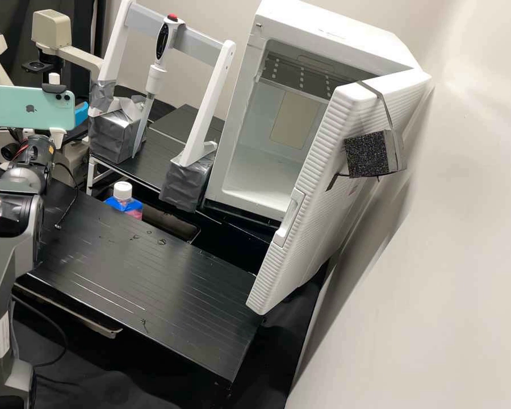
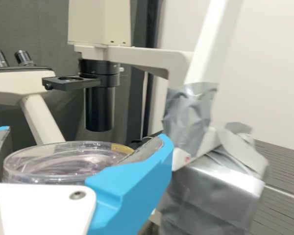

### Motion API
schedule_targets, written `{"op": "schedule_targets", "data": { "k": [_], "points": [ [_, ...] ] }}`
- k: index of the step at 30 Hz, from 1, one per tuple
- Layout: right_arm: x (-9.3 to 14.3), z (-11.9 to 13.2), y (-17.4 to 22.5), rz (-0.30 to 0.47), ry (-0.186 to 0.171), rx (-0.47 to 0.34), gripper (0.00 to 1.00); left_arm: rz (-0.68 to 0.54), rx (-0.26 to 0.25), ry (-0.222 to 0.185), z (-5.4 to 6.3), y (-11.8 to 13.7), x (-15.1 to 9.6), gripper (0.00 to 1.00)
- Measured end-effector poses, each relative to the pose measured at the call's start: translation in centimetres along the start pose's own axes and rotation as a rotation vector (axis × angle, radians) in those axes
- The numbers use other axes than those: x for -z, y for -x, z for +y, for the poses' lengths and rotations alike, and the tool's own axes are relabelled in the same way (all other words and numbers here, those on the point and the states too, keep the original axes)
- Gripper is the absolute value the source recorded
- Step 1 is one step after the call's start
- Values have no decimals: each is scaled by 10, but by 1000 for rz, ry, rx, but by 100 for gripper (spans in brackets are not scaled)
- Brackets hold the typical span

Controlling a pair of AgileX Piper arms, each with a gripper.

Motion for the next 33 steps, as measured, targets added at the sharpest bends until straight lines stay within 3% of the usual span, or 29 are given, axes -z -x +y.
{"op": "schedule_targets", "data": {
  "k": [3,9,33],
  "points": [
    [-1,-2,-10,10,4,-5,0,0,0,0,0,0,0,100],
    [-7,-9,-33,19,-26,-3,0,0,0,0,0,0,0,100],
    [-37,-43,-102,-41,-10,56,0,0,0,0,0,0,0,100]
  ]
}}
